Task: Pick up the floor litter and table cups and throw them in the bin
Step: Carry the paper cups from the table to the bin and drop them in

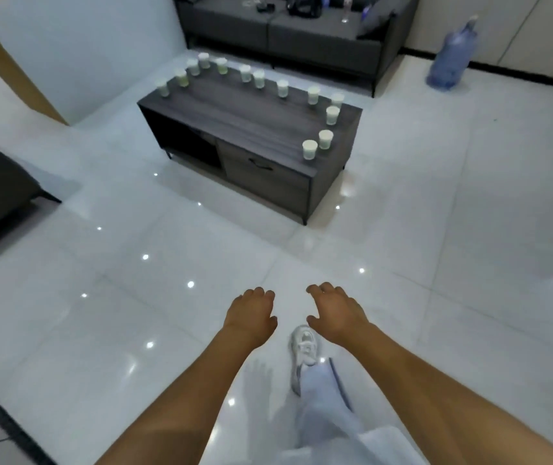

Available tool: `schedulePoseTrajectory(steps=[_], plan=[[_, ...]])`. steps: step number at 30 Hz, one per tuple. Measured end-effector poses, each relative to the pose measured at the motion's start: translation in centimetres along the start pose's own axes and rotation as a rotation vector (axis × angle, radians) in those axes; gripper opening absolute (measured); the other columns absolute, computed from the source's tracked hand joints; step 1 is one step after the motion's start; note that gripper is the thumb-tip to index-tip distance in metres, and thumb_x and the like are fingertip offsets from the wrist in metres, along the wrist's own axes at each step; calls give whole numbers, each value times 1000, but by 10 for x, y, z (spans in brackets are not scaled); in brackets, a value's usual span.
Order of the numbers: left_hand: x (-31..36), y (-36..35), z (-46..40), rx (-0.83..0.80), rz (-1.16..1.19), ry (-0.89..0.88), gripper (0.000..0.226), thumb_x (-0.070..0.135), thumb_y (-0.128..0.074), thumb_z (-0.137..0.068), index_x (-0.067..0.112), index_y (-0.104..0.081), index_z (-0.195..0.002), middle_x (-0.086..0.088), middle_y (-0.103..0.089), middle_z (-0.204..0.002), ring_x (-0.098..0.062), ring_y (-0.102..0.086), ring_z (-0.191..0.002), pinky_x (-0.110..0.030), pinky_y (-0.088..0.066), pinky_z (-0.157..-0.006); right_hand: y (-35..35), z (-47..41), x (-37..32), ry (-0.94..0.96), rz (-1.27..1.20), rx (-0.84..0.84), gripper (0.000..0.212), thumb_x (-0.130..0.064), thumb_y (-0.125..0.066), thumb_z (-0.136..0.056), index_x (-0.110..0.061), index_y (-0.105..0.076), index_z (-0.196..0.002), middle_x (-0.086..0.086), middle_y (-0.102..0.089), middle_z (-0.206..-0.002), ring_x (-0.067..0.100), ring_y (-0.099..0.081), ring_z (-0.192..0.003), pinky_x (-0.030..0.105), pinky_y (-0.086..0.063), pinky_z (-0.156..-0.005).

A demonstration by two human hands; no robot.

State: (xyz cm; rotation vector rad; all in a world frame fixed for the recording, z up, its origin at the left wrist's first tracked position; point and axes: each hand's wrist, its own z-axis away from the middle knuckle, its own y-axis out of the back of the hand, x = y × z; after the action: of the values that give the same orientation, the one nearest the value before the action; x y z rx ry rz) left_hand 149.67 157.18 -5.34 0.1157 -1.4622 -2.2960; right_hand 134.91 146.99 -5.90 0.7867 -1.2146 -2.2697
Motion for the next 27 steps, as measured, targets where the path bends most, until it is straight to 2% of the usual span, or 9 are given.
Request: schedulePoseTrajectory(steps=[8,15,23,27], plan=[[-94,95,-138,41,93,194,44,31,-46,-96,11,-42,-134,-6,-50,-128,-24,-46,-120,-33,-42,-96,95,-194,-39,138,59,-32,53,-31,-53,-92,-19,-35,-141,6,-44,-134,26,-45,-120,38,-46,-92],[-179,157,-218,62,175,298,44,33,-46,-95,11,-43,-134,-8,-48,-132,-24,-45,-122,-33,-43,-94,153,-321,-94,223,129,-75,52,-28,-54,-91,-19,-36,-139,5,-46,-132,26,-46,-118,37,-47,-89],[-327,226,-329,110,213,354,44,32,-48,-94,12,-45,-133,-5,-52,-126,-23,-48,-118,-33,-45,-91,205,-495,-192,270,130,-71,54,-28,-55,-92,-17,-36,-140,7,-45,-135,28,-45,-122,41,-47,-95],[-402,267,-378,102,223,349,42,32,-48,-94,12,-45,-131,-5,-53,-124,-22,-48,-117,-34,-46,-90,234,-572,-248,263,121,-64,54,-28,-54,-93,-17,-34,-142,7,-45,-136,27,-44,-121,39,-47,-93]])
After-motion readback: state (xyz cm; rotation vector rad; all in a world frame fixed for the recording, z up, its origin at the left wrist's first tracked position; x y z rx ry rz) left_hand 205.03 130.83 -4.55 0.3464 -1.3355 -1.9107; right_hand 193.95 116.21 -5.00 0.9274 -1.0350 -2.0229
